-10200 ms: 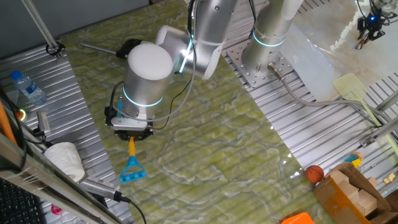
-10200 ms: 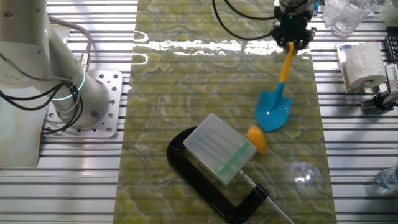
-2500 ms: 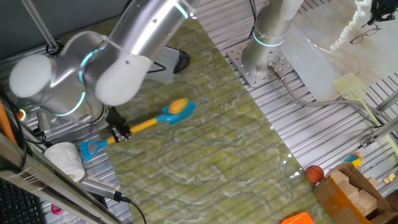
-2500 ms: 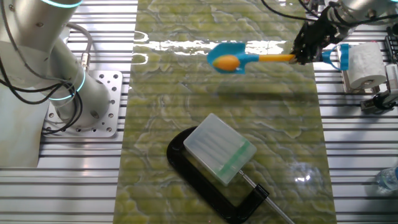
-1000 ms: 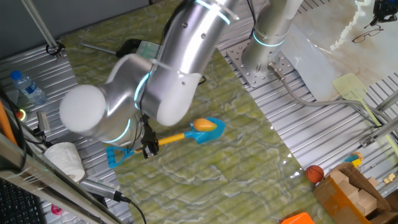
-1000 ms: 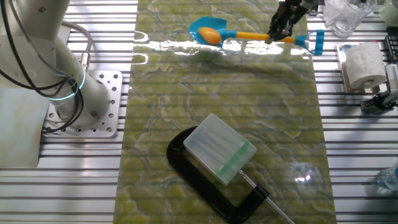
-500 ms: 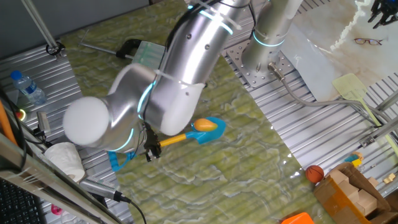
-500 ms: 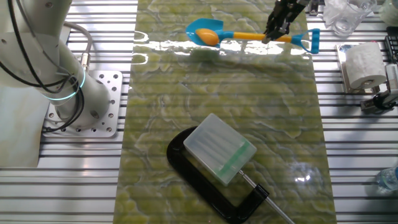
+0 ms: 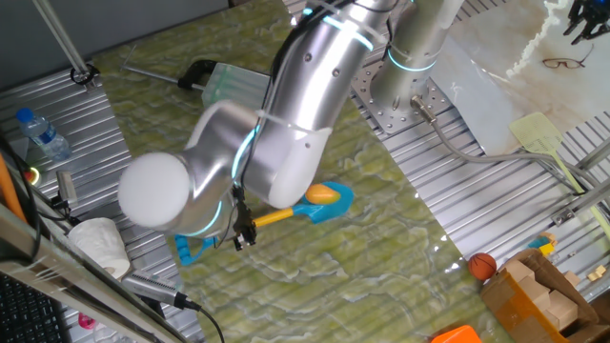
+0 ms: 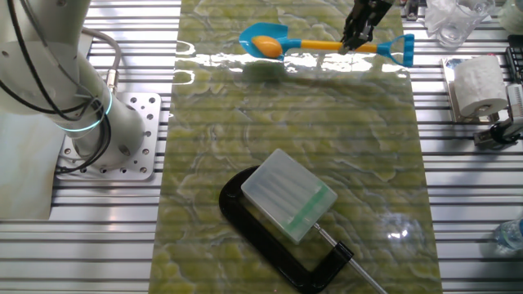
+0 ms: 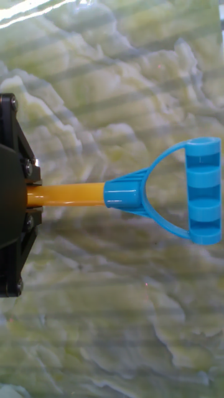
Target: Use a shovel to scoop up an object
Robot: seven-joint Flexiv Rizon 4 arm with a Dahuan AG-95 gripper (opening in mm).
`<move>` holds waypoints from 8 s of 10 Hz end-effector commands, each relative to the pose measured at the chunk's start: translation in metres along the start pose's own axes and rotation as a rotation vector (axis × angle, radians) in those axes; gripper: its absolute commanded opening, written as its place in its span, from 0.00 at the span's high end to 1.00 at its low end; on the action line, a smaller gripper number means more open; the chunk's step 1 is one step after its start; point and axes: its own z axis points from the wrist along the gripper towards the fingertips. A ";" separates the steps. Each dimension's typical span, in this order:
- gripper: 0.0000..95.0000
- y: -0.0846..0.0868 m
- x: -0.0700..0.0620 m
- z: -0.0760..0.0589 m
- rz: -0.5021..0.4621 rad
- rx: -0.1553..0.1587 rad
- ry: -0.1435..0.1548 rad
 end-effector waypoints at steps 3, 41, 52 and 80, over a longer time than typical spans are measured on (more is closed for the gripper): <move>1.00 -0.004 0.007 0.006 -0.016 -0.003 -0.016; 1.00 -0.039 0.030 -0.002 -0.107 -0.078 -0.094; 1.00 -0.112 0.075 -0.027 -0.322 -0.055 -0.161; 1.00 -0.203 0.156 -0.029 -0.282 -0.103 -0.284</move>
